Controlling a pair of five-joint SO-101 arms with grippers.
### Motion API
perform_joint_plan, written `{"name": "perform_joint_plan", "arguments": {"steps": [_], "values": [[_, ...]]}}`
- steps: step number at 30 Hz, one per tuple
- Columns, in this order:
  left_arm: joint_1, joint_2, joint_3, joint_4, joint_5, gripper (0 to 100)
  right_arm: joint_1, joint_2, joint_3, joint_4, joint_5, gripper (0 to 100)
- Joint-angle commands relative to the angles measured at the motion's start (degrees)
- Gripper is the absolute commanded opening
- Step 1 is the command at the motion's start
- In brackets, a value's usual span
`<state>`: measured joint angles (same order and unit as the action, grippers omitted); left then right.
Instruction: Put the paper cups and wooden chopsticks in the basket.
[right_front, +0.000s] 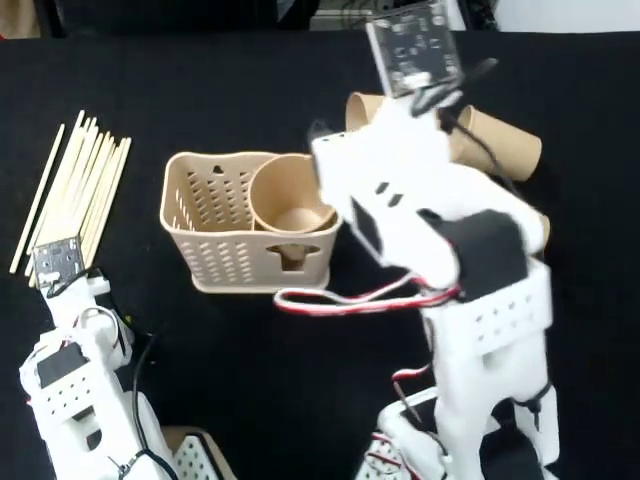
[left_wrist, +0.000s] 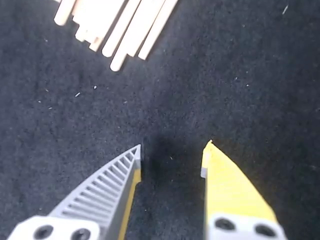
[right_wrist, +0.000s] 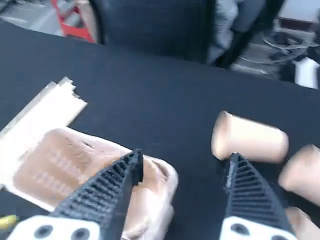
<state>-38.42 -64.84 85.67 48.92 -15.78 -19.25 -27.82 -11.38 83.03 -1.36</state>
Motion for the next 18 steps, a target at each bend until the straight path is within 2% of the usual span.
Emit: {"name": "perform_joint_plan", "arguments": {"steps": [1, 6, 10, 14, 18], "values": [[0.3, -0.7, -0.2, -0.8, -0.4, 20, 6.6, 0.5, -4.2, 7.9, 7.3, 27.6], [0.3, -0.7, -0.2, -0.8, -0.4, 20, 17.2, 0.5, 0.7, 17.4, 17.1, 27.6], [0.3, -0.7, -0.2, -0.8, -0.4, 20, 24.8, 0.5, 12.4, 17.8, 23.5, 27.6], [0.3, -0.7, -0.2, -0.8, -0.4, 20, 28.0, 0.0, 26.1, 14.4, 26.4, 27.8], [0.3, -0.7, -0.2, -0.8, -0.4, 20, 28.6, 0.0, 36.8, 6.2, 26.3, 27.8]]}}
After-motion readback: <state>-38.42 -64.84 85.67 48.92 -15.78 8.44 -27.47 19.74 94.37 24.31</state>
